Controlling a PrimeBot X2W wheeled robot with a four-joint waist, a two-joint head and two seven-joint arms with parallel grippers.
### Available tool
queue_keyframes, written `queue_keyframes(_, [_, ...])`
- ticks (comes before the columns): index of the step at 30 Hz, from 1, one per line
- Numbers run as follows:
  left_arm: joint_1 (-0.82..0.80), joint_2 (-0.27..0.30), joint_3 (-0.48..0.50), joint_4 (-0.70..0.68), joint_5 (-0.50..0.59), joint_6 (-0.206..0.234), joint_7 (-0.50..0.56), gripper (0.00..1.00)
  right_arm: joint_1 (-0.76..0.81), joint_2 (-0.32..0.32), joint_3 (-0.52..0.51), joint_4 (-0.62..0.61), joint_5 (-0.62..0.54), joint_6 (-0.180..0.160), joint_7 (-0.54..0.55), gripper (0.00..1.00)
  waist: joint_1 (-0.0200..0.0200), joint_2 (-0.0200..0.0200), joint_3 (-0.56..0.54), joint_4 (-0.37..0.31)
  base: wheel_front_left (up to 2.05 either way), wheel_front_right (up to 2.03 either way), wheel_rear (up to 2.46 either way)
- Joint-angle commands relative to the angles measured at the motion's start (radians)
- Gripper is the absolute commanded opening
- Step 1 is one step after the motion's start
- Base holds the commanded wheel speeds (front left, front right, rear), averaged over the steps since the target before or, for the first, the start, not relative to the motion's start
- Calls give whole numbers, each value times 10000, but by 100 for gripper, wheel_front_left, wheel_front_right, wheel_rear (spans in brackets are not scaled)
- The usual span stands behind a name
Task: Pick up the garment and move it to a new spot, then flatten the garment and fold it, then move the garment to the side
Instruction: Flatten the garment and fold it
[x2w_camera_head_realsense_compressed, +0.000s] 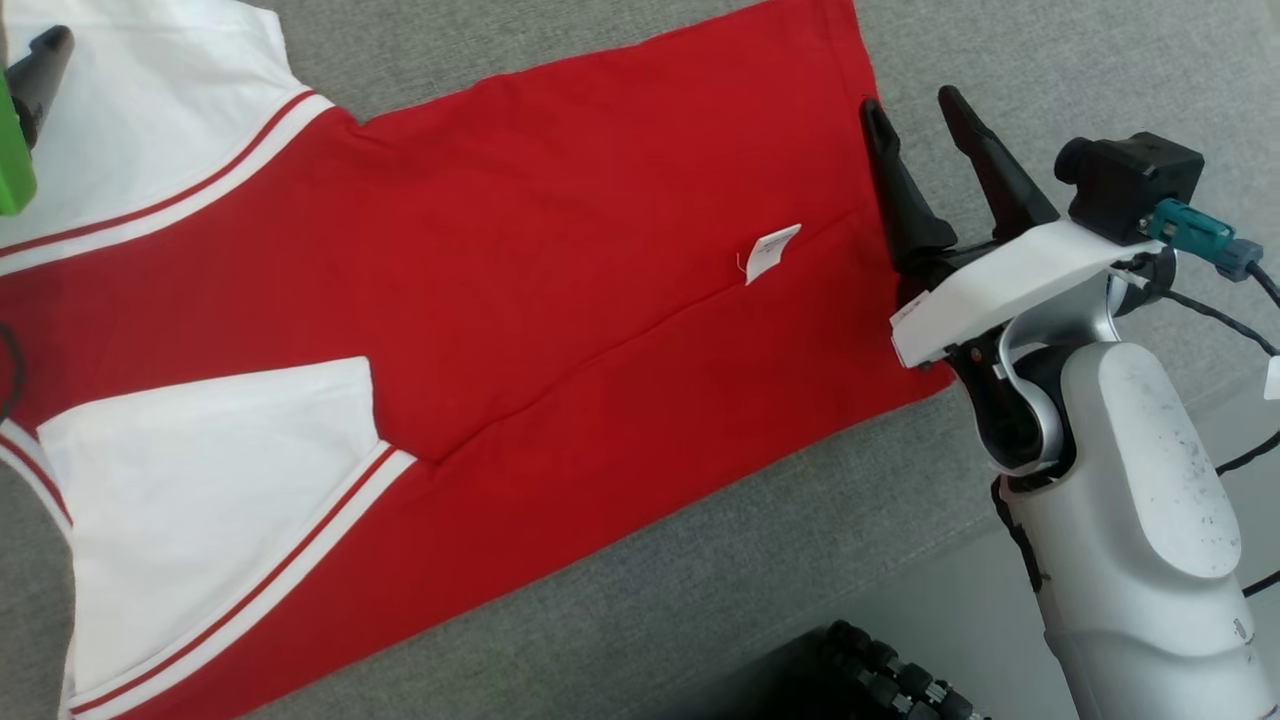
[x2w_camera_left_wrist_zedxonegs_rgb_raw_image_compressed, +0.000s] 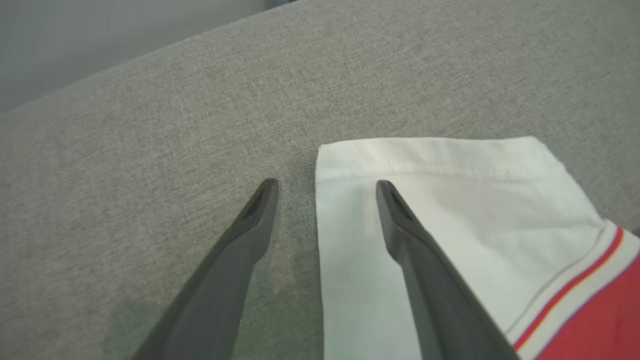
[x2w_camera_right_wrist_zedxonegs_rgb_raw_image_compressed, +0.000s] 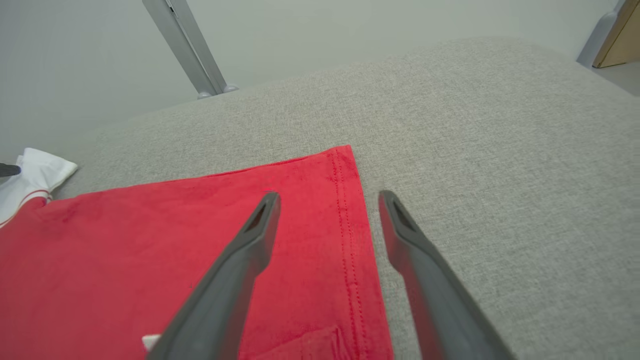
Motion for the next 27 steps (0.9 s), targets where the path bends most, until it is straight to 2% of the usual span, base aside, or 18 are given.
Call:
queue_keyframes(1, [-66, 141, 85, 41, -133, 82, 51, 100, -161, 1, 50, 64, 59, -4, -84, 100, -1, 0, 197, -262, 0, 0, 0])
queue_keyframes(7, [99, 268, 210, 253, -184, 314, 126, 100, -291, -1, 129, 305, 72, -4, -149, 100, -1, 0, 198, -387, 0, 0, 0])
queue_keyframes(8, [128, 272, 205, 276, -186, 309, 132, 88, -333, -1, 127, 331, 57, -4, -147, 100, -1, 0, 186, -390, 0, 0, 0])
queue_keyframes(9, [159, 270, 203, 291, -192, 310, 132, 71, -382, 1, 122, 364, 42, -4, -137, 100, -1, 0, 171, -388, 0, 0, 0])
queue_keyframes(10, [193, 257, 199, 294, -218, 302, 120, 32, -439, 1, 121, 405, 13, -4, -131, 100, -1, 0, 151, -375, 0, 0, 0])
queue_keyframes(12, [235, 151, 230, 259, -319, 250, 12, 0, -535, 4, 171, 496, -81, -4, -81, 100, -1, 0, 114, -320, 0, 0, 0])
queue_keyframes(15, [180, 49, 289, 198, -225, 282, -379, 0, -810, -5, 167, 740, -386, -4, 53, 100, -1, 0, 14, -176, 0, 0, 0])
queue_keyframes(21, [202, -432, 154, 178, -424, 81, -950, 0, -1689, -15, -15, 1570, -1297, -4, 546, 100, -1, 0, -285, 323, 0, 0, 0])
queue_keyframes(27, [180, -899, -144, -41, -542, -157, -1479, 0, -2697, -476, -144, 2862, -2039, -5, 1359, 100, -1, 0, -625, 1051, 0, 0, 0])
